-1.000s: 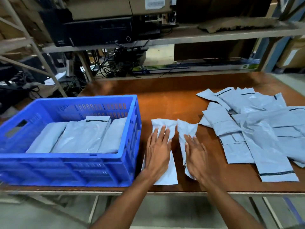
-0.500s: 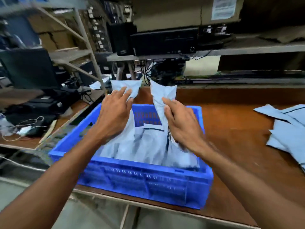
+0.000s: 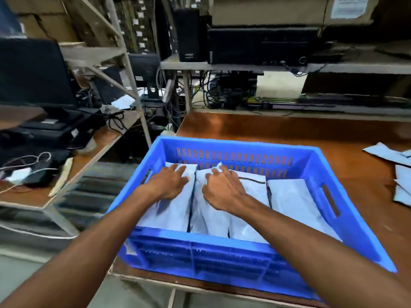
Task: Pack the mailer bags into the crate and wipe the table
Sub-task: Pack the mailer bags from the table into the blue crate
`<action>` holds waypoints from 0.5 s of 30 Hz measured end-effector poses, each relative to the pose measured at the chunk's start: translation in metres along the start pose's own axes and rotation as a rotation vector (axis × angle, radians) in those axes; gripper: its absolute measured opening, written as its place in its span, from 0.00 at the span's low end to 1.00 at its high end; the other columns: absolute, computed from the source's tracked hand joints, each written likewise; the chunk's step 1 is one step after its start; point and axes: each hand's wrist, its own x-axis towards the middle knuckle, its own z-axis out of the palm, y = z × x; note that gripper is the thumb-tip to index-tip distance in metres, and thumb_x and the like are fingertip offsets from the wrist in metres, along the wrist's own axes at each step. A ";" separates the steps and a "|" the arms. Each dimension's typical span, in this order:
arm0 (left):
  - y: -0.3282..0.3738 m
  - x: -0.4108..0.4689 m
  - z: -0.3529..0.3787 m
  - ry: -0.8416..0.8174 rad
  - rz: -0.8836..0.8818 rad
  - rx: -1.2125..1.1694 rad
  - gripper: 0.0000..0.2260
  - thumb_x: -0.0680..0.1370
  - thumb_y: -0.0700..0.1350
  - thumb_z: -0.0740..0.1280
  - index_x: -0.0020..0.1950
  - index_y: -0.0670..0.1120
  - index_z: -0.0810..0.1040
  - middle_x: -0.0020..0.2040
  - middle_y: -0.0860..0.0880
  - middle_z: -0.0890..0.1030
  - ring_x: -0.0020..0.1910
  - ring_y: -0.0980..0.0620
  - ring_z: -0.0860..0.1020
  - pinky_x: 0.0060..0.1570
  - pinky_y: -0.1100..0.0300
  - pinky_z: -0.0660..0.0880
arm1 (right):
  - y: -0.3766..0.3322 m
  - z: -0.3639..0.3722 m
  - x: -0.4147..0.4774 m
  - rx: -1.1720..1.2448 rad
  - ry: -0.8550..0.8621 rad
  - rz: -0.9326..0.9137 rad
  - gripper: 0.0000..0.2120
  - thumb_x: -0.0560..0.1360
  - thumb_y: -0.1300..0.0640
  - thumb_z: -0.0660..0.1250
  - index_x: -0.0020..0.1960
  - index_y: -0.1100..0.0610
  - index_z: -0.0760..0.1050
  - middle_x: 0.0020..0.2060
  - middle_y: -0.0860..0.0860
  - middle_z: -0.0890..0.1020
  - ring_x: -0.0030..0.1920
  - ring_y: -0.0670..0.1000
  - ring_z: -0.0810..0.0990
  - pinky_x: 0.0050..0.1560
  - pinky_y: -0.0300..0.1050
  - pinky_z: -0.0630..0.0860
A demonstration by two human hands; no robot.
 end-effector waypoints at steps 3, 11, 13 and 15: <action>-0.019 0.006 0.016 -0.235 -0.019 0.133 0.36 0.81 0.63 0.54 0.80 0.50 0.40 0.81 0.46 0.40 0.79 0.42 0.46 0.75 0.41 0.51 | 0.009 0.026 0.014 0.004 -0.328 0.035 0.36 0.77 0.35 0.54 0.80 0.48 0.48 0.80 0.54 0.46 0.79 0.60 0.44 0.76 0.61 0.45; -0.023 0.016 0.022 -0.328 -0.033 0.106 0.41 0.77 0.68 0.57 0.80 0.54 0.37 0.80 0.50 0.36 0.79 0.44 0.42 0.75 0.41 0.51 | 0.023 0.048 0.018 0.040 -0.494 0.019 0.39 0.76 0.27 0.46 0.79 0.43 0.35 0.78 0.51 0.34 0.78 0.59 0.36 0.75 0.63 0.35; -0.015 0.014 0.009 -0.189 -0.026 0.144 0.38 0.78 0.67 0.56 0.81 0.52 0.43 0.81 0.47 0.43 0.79 0.42 0.46 0.75 0.41 0.54 | 0.030 0.038 0.015 0.058 -0.434 -0.017 0.38 0.76 0.27 0.46 0.79 0.42 0.39 0.79 0.51 0.39 0.79 0.59 0.39 0.74 0.64 0.36; 0.004 0.009 -0.011 0.016 0.018 0.141 0.35 0.80 0.65 0.56 0.81 0.50 0.50 0.81 0.45 0.51 0.79 0.42 0.52 0.74 0.43 0.57 | 0.043 0.015 0.007 0.073 -0.282 -0.073 0.34 0.78 0.31 0.48 0.80 0.43 0.44 0.80 0.52 0.45 0.79 0.58 0.46 0.75 0.65 0.41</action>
